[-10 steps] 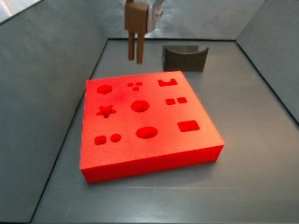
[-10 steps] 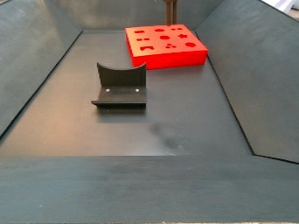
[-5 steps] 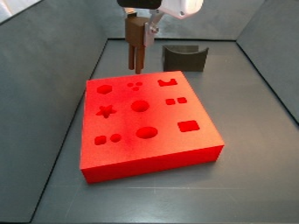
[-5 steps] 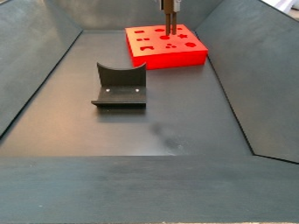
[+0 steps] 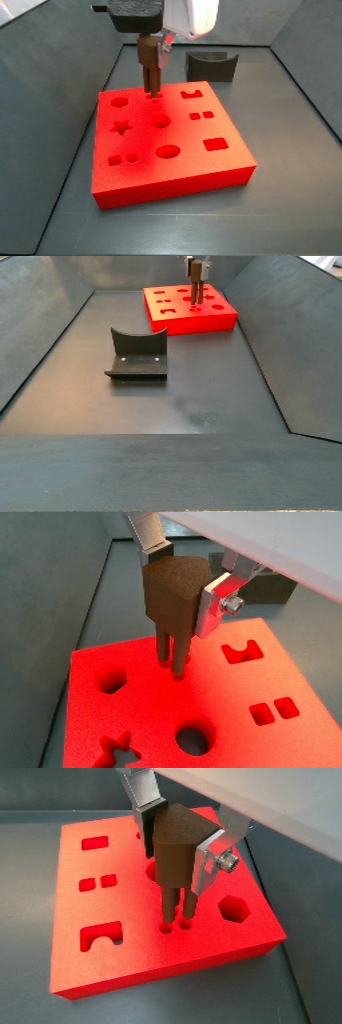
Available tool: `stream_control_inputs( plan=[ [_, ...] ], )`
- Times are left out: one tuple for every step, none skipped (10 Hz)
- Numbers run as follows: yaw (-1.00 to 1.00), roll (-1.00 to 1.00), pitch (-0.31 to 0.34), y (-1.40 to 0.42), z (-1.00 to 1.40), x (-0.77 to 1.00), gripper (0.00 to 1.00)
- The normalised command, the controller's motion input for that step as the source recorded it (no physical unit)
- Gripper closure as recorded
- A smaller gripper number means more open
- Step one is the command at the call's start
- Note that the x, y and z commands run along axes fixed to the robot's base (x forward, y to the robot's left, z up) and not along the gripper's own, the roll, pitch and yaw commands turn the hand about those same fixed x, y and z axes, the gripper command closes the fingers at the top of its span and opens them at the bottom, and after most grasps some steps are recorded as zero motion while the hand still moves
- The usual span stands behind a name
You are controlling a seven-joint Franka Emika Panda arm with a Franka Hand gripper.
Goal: Pick up the 3 prong object. Move up. Rotate the 3 prong object. Place the 3 prong object on the fixture. Regrasp the 3 prong object. Move to above the board. Insert the 3 prong object.
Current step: Insert the 3 prong object.
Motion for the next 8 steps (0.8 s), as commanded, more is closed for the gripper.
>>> stream_control_inputs(
  plan=[
    [-0.14, -0.08, -0.154, 0.19, -0.02, 0.02, 1.0],
    [-0.13, -0.04, -0.041, 0.09, 0.0, 0.02, 1.0],
    [0.0, 0.0, 0.0, 0.0, -0.03, 0.0, 1.0],
    [0.0, 0.0, -0.003, 0.0, -0.17, 0.08, 1.0],
    [-0.05, 0.0, -0.033, -0.13, -0.29, 0.09, 1.0],
    [-0.07, 0.0, -0.059, -0.09, -0.27, 0.06, 1.0],
    [-0.05, 0.0, -0.057, -0.05, -0.23, 0.04, 1.0],
    [-0.03, 0.0, -0.037, 0.0, -0.18, 0.04, 1.0]
  ],
)
